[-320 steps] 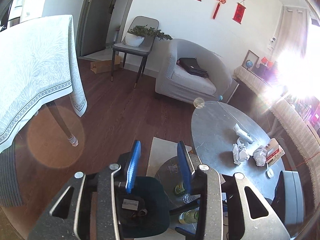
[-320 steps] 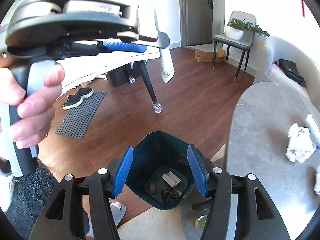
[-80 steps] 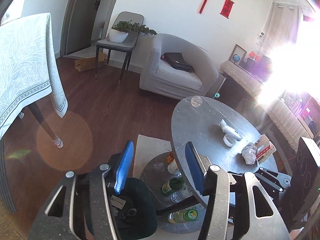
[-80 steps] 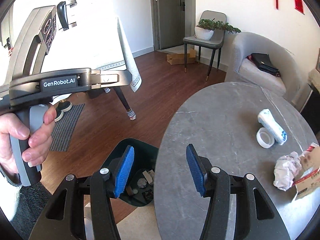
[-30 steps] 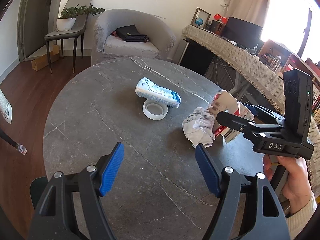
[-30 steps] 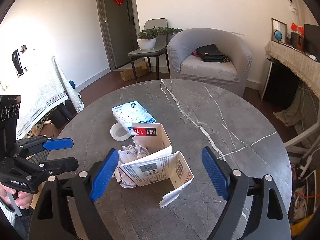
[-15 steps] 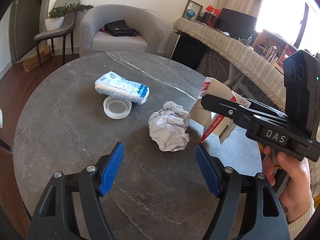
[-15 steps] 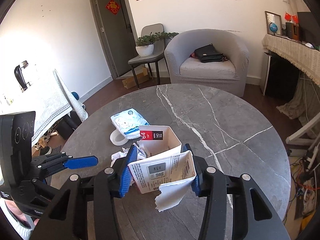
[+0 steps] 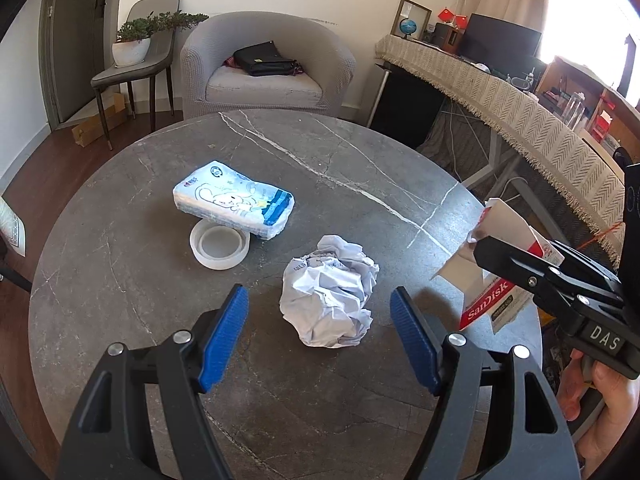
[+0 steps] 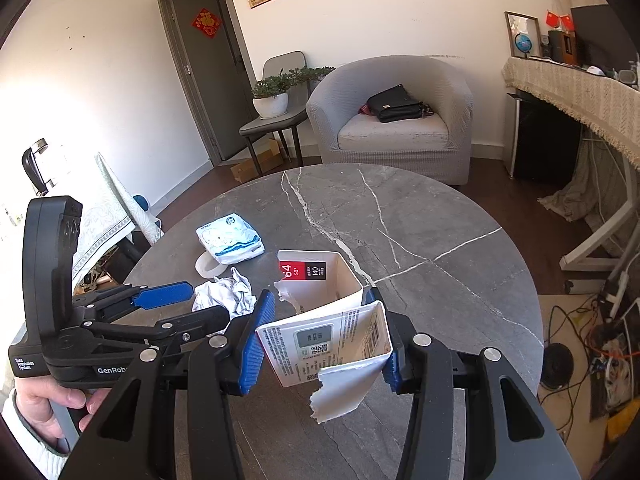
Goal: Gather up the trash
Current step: 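Grasp the SanDisk cardboard box with the right tool while the left tool grasps crumpled paper, then carry the box and crumpled paper to the green bin with both tools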
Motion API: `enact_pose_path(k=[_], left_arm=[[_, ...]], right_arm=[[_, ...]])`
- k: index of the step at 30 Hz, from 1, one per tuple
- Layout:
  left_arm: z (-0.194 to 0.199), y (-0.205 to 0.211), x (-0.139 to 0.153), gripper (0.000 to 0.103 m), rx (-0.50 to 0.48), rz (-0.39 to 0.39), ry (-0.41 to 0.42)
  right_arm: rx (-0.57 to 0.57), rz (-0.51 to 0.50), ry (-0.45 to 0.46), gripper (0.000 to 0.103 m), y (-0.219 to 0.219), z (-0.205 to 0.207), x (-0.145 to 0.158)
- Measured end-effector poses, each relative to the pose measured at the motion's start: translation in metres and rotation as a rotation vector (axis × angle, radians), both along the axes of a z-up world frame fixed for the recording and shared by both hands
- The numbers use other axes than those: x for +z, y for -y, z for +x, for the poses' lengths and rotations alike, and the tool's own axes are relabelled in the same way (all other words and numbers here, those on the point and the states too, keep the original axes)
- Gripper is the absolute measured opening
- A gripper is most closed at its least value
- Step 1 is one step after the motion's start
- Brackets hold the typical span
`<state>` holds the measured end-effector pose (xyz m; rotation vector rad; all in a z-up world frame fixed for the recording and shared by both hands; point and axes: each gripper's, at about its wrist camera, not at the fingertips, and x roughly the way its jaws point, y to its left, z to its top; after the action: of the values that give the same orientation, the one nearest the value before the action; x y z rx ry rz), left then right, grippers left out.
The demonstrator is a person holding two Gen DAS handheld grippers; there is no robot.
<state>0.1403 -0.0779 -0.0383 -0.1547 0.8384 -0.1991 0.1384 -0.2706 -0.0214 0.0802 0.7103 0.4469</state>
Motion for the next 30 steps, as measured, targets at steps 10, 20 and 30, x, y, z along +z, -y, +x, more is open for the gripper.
enact_pose_path(k=[10, 20, 30], left_arm=[[0.008, 0.002, -0.010, 0.050, 0.009, -0.037, -0.048], [-0.005, -0.019, 0.003, 0.050, 0.026, -0.057, -0.006], [-0.028, -0.058, 0.017, 0.050, 0.042, -0.048, 0.031]], right_arm=[[-0.002, -0.016, -0.018, 0.048, 0.004, -0.001, -0.004], [0.023, -0.028, -0.009, 0.048, -0.019, -0.001, 0.006], [0.083, -0.033, -0.004, 0.048, -0.067, 0.001, 0.016]])
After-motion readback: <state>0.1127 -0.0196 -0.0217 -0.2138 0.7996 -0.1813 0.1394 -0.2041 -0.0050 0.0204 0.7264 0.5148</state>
